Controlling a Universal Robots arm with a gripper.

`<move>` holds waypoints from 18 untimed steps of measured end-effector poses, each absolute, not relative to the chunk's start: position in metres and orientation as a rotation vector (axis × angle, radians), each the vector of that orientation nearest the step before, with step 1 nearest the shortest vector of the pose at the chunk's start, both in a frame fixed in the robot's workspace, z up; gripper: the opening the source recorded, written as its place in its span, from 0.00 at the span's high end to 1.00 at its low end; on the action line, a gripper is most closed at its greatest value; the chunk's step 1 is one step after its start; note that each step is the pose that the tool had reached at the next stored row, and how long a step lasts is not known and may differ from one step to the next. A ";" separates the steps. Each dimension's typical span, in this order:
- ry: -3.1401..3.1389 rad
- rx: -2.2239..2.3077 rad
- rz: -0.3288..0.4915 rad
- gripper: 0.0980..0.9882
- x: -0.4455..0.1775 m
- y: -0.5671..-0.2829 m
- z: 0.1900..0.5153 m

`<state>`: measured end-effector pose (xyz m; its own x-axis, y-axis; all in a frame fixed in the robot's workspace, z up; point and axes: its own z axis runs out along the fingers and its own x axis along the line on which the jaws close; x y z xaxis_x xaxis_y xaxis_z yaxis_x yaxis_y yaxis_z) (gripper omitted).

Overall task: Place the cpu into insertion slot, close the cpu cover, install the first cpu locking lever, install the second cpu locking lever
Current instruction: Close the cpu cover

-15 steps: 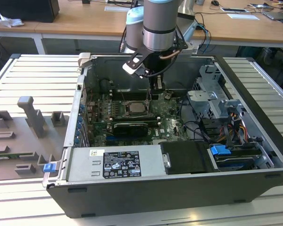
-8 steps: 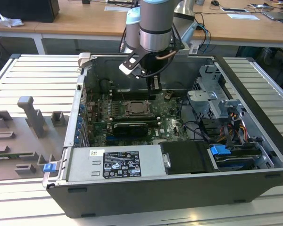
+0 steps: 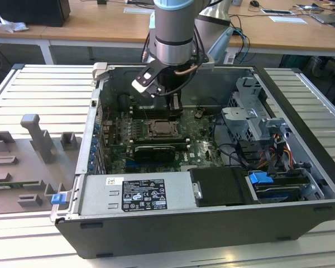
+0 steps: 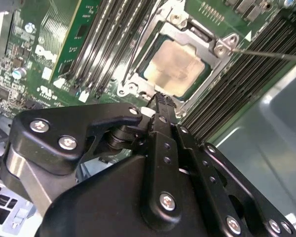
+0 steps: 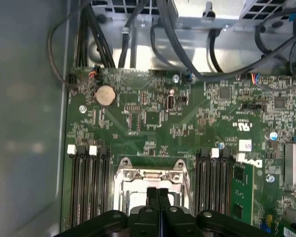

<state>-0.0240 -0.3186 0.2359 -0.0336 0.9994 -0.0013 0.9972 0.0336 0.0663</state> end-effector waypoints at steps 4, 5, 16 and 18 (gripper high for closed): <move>2.224 2.150 0.072 0.99 -0.029 -0.319 0.236; 2.225 2.151 0.073 0.99 -0.030 -0.319 0.235; 2.225 2.151 0.074 0.99 -0.036 -0.319 0.235; 2.225 2.151 0.074 0.99 -0.036 -0.319 0.235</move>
